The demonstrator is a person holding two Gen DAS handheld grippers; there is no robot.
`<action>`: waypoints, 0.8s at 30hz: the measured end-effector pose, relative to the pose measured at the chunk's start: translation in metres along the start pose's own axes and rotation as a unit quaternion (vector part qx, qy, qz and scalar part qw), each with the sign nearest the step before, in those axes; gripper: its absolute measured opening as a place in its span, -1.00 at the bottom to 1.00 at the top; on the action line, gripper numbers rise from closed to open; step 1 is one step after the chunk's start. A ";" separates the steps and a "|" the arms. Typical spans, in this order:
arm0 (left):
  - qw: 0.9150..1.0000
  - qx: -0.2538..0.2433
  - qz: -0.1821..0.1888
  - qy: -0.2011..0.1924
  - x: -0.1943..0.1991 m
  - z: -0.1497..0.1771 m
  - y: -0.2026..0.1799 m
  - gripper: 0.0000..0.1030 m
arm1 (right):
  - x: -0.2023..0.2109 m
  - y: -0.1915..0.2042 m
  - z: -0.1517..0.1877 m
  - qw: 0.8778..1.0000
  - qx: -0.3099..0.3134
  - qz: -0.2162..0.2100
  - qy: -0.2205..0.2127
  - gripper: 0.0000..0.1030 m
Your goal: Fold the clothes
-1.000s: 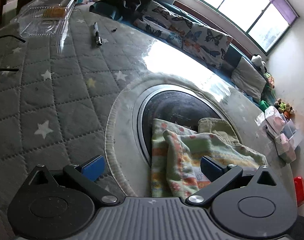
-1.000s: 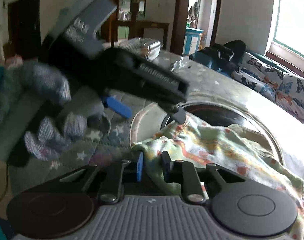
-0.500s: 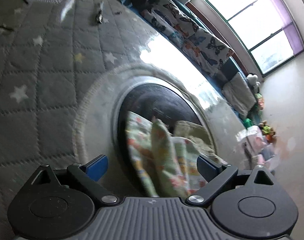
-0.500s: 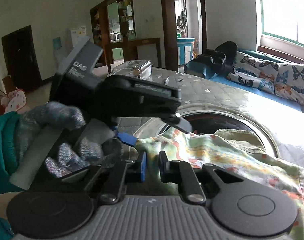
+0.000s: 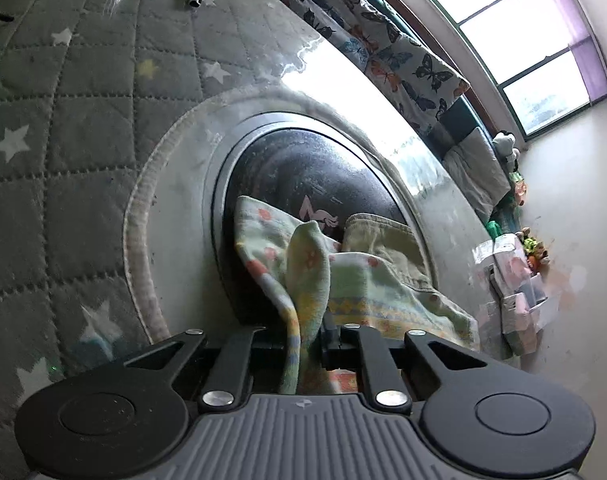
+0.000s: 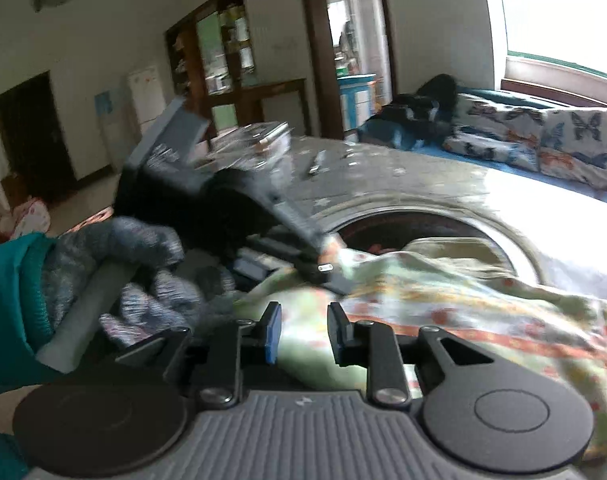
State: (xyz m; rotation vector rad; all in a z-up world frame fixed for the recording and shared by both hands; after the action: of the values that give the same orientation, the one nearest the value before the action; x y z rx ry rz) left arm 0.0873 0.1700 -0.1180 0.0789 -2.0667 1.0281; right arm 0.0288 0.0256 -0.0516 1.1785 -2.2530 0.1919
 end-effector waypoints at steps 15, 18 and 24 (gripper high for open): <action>0.999 -0.033 -0.016 0.000 -0.004 -0.002 -0.005 -0.74 | 0.016 -0.183 0.011 0.972 -0.093 0.217 0.001 0.05; 0.999 -0.038 -0.018 0.000 -0.005 -0.002 -0.006 -0.74 | 0.015 -0.216 0.020 0.963 -0.132 0.236 0.005 0.12; 0.998 -0.051 -0.024 -0.001 -0.007 -0.005 -0.006 -0.74 | 0.005 -0.244 0.037 0.959 -0.192 0.209 0.013 0.16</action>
State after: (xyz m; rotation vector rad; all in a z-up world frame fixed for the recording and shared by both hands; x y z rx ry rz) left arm 0.0969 0.1678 -0.1173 0.0769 -2.1050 0.8933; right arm 0.2030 -0.1377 -0.1127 0.4898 -2.3528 -0.0675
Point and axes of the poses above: each gripper's, at about its wrist camera, not at the fingertips, and x roughly against the way its jaws point, y to its left, z to its underside, the point moved 10 cm from there along -x, roughly the way its jaws point, and after that the axes turned 1 degree about z, right-handed, at the moved point
